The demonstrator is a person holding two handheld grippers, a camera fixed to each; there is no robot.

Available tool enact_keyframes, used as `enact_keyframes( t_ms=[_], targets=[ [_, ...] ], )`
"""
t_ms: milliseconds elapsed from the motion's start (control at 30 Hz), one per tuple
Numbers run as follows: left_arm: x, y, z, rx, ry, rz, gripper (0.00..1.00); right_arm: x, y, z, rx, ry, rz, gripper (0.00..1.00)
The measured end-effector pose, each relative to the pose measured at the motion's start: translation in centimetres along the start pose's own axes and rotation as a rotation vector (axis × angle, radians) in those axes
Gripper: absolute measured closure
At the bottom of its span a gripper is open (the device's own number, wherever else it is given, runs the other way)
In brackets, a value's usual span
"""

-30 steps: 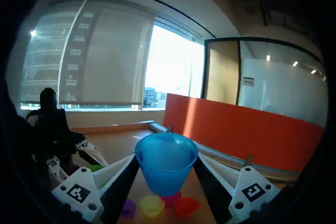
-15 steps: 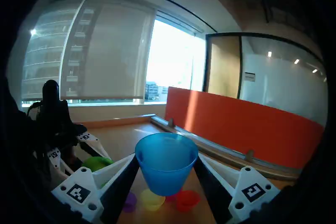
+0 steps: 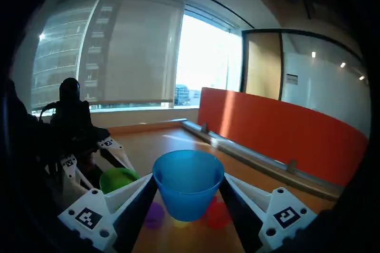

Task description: Pour water

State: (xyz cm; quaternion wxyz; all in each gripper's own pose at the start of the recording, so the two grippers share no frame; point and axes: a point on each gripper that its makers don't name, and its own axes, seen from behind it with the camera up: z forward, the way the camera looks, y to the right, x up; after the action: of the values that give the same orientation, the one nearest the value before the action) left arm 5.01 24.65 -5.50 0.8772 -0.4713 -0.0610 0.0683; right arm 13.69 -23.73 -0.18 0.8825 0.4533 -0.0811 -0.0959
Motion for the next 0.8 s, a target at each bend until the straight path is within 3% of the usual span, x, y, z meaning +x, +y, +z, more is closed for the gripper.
enact_keyframes(
  t_ms=[800],
  targets=[
    [-4.3, 2.9, 0.3, -0.079, -0.15, 0.052, 0.14, -5.6, -2.0, -1.7, 0.088, -0.084, -0.029, 0.1]
  ],
)
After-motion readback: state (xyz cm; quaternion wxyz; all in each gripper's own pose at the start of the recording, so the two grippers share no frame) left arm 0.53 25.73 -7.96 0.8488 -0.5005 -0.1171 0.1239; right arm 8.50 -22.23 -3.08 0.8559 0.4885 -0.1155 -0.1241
